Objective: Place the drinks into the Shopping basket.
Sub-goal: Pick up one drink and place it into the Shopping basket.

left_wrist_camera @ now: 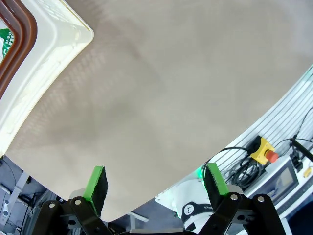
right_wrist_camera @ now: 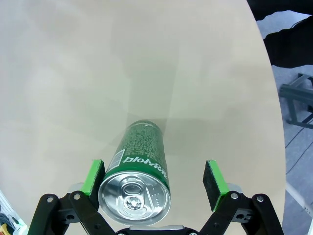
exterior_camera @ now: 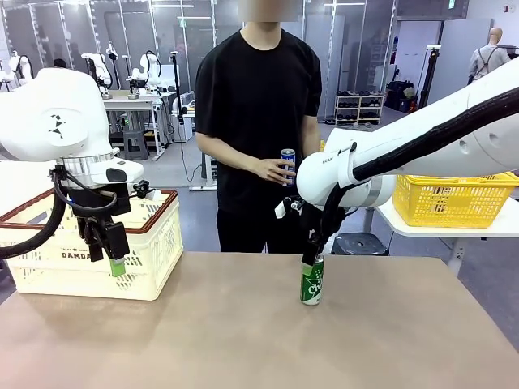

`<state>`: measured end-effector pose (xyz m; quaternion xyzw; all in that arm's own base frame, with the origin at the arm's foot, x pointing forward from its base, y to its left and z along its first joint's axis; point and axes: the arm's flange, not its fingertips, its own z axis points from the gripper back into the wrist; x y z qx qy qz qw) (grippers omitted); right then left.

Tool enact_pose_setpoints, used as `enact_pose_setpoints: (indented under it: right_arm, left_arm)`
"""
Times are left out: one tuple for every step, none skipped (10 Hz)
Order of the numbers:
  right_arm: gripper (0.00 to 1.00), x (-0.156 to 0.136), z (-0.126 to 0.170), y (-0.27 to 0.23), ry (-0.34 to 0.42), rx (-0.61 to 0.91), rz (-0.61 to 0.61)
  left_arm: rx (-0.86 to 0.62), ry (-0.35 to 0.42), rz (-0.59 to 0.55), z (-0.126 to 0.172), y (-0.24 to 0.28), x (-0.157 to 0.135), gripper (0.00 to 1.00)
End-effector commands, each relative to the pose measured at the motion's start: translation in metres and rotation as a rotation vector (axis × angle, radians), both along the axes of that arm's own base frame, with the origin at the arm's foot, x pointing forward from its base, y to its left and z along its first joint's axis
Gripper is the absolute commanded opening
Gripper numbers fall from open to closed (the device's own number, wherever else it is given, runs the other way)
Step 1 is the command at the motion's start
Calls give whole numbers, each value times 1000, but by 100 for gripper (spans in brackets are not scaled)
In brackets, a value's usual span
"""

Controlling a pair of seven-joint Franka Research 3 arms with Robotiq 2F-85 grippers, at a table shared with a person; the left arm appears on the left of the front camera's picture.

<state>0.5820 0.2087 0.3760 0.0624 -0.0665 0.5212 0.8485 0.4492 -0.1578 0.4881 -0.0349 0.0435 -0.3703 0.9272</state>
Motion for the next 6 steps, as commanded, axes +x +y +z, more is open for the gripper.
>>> enact_pose_setpoints:
  right_arm:
    - [100, 6, 2, -2, 38, 13, 30]
    - [91, 7, 1, -2, 43, -4, 18]
    - [85, 8, 0, -2, 33, -20, 17]
    - [76, 8, 0, -1, 33, -29, 15]
    - [70, 9, -1, -2, 31, -32, 14]
    - [61, 9, -2, -1, 28, -37, 15]
  left_arm:
    - [-2, -4, 2, 2, 1, -1, 100]
    - [-2, -4, 2, 2, 1, -1, 100]
    - [-2, -4, 2, 2, 1, -1, 100]
    - [-2, -4, 2, 2, 1, -1, 100]
    - [-2, -4, 2, 2, 1, -1, 100]
    - [-2, -4, 2, 2, 1, -1, 100]
